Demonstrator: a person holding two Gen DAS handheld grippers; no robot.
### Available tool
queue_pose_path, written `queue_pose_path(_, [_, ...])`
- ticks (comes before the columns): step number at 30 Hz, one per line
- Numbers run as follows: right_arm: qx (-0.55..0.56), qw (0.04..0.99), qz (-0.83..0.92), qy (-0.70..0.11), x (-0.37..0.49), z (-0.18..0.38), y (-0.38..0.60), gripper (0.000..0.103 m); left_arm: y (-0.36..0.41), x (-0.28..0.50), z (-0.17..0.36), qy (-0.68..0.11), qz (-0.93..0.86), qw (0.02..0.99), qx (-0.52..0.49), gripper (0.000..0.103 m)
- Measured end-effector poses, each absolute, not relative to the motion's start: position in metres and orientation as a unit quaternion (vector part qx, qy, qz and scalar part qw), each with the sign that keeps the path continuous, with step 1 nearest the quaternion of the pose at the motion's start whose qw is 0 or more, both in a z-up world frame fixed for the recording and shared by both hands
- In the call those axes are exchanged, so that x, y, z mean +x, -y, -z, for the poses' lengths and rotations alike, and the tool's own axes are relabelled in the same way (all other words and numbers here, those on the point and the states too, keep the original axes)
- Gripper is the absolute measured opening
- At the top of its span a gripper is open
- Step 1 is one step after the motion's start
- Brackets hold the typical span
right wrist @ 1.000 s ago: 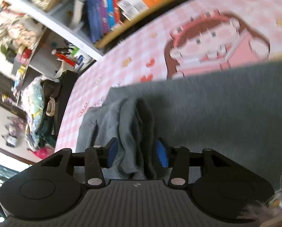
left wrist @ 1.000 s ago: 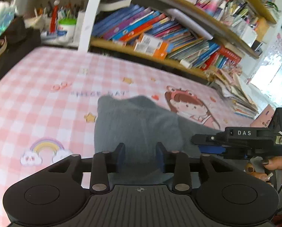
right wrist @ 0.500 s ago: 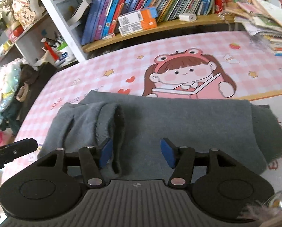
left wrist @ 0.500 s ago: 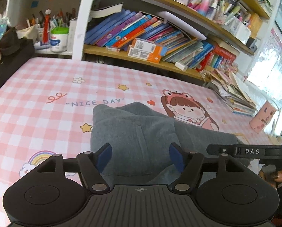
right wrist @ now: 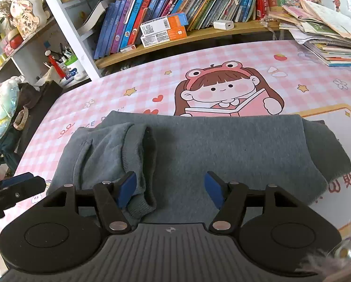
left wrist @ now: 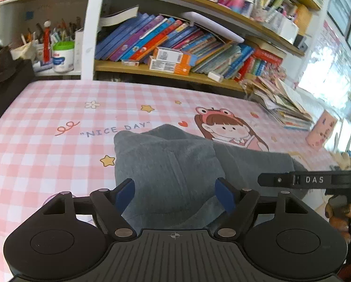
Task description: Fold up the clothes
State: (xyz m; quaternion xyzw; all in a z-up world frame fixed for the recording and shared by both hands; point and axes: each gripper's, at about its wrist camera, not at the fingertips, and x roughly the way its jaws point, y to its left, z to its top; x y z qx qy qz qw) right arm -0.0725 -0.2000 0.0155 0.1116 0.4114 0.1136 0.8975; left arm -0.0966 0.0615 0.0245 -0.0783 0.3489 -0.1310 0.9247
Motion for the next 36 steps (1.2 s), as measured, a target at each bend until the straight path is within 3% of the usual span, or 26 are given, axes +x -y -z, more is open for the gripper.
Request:
queue_pose_path(22, [0.14,0.897,-0.032,-0.418,-0.112,-0.01,0.22,0.064,-0.055,-0.095,-0.015,-0.36,0.174,0.913,-0.08,0.084])
queue_pose_path(36, [0.143,0.891,-0.068,-0.425,-0.083,-0.006,0.277,0.064,0.005,-0.089,-0.021,-0.361,0.118,0.922,-0.075,0.086])
